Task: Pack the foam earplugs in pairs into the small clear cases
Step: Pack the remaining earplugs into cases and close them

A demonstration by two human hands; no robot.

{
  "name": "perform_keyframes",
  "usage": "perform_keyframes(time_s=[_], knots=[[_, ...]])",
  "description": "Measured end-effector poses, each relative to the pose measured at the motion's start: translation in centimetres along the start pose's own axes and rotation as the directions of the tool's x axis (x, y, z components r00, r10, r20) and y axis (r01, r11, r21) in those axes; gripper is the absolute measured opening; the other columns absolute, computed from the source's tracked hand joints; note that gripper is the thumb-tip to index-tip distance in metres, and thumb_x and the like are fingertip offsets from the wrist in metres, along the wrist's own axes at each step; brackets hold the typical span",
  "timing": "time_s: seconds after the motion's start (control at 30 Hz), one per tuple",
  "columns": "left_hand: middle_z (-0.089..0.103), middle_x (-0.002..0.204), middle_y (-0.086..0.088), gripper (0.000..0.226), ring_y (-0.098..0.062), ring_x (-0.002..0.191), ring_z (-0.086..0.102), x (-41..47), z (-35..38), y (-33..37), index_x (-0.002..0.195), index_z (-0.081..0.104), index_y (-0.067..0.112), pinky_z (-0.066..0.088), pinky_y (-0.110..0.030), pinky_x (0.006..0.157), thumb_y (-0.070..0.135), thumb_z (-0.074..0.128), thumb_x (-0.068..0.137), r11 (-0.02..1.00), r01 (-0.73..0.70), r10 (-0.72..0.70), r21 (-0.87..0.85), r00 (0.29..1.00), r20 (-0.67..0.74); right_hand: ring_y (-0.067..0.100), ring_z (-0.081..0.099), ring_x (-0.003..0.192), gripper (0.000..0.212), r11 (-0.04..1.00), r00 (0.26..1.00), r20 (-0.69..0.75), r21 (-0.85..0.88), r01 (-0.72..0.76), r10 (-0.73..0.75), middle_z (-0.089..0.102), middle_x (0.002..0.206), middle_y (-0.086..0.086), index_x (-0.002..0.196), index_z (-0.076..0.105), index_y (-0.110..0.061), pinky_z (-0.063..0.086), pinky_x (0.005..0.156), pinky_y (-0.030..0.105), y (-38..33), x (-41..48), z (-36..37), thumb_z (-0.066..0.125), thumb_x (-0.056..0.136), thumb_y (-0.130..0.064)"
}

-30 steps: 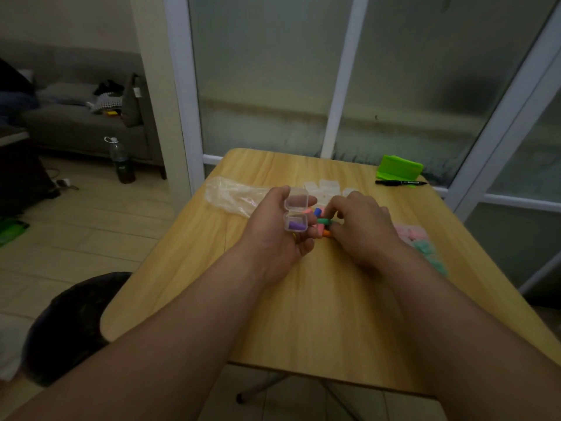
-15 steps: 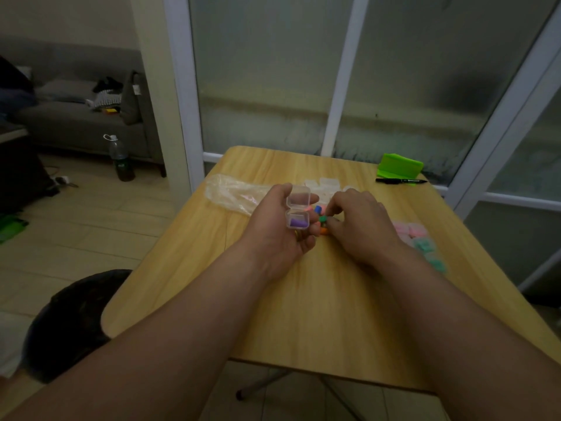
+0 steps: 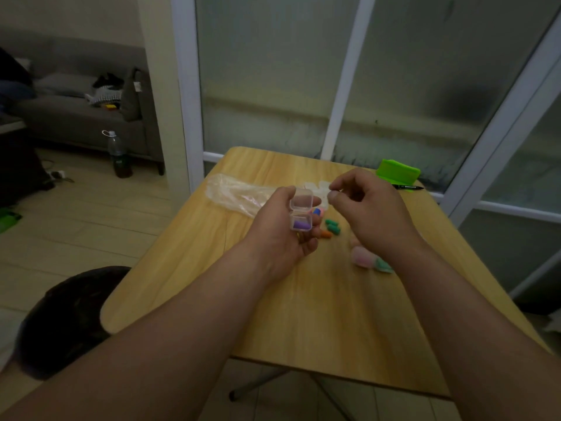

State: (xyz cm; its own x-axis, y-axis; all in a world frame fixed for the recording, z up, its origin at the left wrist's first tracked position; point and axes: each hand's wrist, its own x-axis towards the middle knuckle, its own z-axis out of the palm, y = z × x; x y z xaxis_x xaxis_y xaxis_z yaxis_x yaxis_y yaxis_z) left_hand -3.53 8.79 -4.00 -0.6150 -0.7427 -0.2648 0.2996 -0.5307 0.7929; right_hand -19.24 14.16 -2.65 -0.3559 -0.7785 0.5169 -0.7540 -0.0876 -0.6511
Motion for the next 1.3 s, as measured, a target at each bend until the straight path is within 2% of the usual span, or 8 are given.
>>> perform_keyframes(time_s=[0.27, 0.5, 0.67, 0.8, 0.97, 1.1, 1.17, 1.3], knots=[[0.062, 0.095, -0.01, 0.05, -0.017, 0.068, 0.054, -0.2, 0.2, -0.5, 0.126, 0.068, 0.011, 0.046, -0.028, 0.057, 0.047, 0.041, 0.105, 1.0, 0.009, -0.009, 0.007, 1.0, 0.026, 0.0, 0.067, 0.074, 0.011, 0.997, 0.996, 0.073, 0.053, -0.052, 0.048, 0.072, 0.083, -0.008, 0.094, 0.071, -0.023, 0.049, 0.063, 0.015, -2.0, -2.4, -0.2, 0.072, 0.094, -0.012], [0.066, 0.093, -0.008, 0.054, -0.016, 0.069, 0.058, -0.2, 0.2, -0.9, 0.138, 0.063, 0.008, 0.047, -0.028, 0.059, 0.047, 0.043, 0.105, 0.999, -0.01, 0.009, 0.036, 1.0, 0.014, 0.004, 0.059, 0.088, 0.012, 0.982, 0.987, 0.154, -0.178, 0.064, -0.036, 0.063, 0.098, -0.008, 0.089, 0.068, -0.031, 0.038, 0.069, 0.014, -2.5, -3.4, 0.3, 0.074, 0.095, -0.023], [0.063, 0.094, -0.009, 0.048, -0.016, 0.071, 0.058, -0.4, 0.4, -1.2, 0.128, 0.067, 0.011, 0.048, -0.031, 0.064, 0.048, 0.046, 0.105, 0.999, 0.0, -0.001, 0.05, 1.0, 0.016, 0.003, 0.055, 0.091, 0.005, 0.965, 0.978, 0.201, -0.238, 0.107, -0.058, 0.057, 0.101, -0.008, 0.095, 0.073, -0.031, 0.034, 0.071, 0.01, -2.3, -3.5, 0.4, 0.073, 0.095, -0.026], [0.06, 0.101, -0.013, 0.048, -0.017, 0.072, 0.056, -0.4, 0.5, -1.1, 0.124, 0.067, 0.011, 0.045, -0.032, 0.069, 0.048, 0.044, 0.106, 0.999, 0.004, -0.006, 0.037, 0.999, 0.045, 0.002, 0.058, 0.09, 0.007, 0.979, 0.984, 0.173, -0.188, 0.077, -0.044, 0.06, 0.101, -0.009, 0.1, 0.075, -0.028, 0.038, 0.071, 0.011, -2.2, -3.3, 0.1, 0.07, 0.097, -0.025], [0.054, 0.072, -0.005, 0.052, -0.018, 0.061, 0.054, -0.5, 0.6, -1.0, 0.131, 0.061, 0.011, 0.045, -0.029, 0.059, 0.051, 0.04, 0.106, 0.998, 0.032, -0.036, 0.056, 0.997, 0.073, 0.003, 0.063, 0.087, 0.009, 0.999, 0.999, 0.027, -0.023, -0.044, 0.045, 0.069, 0.095, -0.01, 0.102, 0.072, -0.026, 0.046, 0.071, 0.022, -1.9, -2.6, -0.4, 0.065, 0.1, -0.02], [0.054, 0.078, -0.007, 0.063, -0.018, 0.061, 0.055, -0.5, 0.7, -1.0, 0.135, 0.062, 0.009, 0.044, -0.03, 0.061, 0.059, 0.037, 0.106, 0.998, 0.04, -0.044, 0.057, 0.996, 0.078, -0.004, 0.062, 0.097, 0.025, 0.999, 0.993, 0.105, -0.024, -0.047, 0.049, 0.068, 0.113, -0.015, 0.127, 0.072, -0.028, 0.045, 0.077, 0.01, -2.0, -2.8, -0.2, 0.061, 0.105, -0.025], [0.058, 0.08, -0.007, 0.073, -0.017, 0.063, 0.055, -0.6, 0.7, -0.9, 0.139, 0.062, 0.005, 0.043, -0.031, 0.063, 0.063, 0.034, 0.106, 0.998, 0.045, -0.048, 0.035, 0.996, 0.078, -0.007, 0.06, 0.098, 0.024, 0.999, 0.994, 0.112, -0.039, 0.002, 0.003, 0.066, 0.114, -0.014, 0.125, 0.073, -0.03, 0.043, 0.076, 0.005, -2.3, -3.0, 0.0, 0.061, 0.104, -0.027], [0.071, 0.093, -0.01, 0.078, -0.018, 0.079, 0.064, -0.3, -0.1, -0.5, 0.135, 0.066, 0.005, 0.049, -0.031, 0.075, 0.068, 0.032, 0.104, 0.997, 0.055, -0.052, -0.045, 0.996, 0.07, 0.0, 0.059, 0.102, 0.012, 0.996, 0.99, 0.128, -0.06, 0.062, -0.054, 0.065, 0.108, -0.016, 0.109, 0.075, -0.032, 0.044, 0.078, 0.015, -2.7, -3.8, 0.1, 0.07, 0.098, -0.028]])
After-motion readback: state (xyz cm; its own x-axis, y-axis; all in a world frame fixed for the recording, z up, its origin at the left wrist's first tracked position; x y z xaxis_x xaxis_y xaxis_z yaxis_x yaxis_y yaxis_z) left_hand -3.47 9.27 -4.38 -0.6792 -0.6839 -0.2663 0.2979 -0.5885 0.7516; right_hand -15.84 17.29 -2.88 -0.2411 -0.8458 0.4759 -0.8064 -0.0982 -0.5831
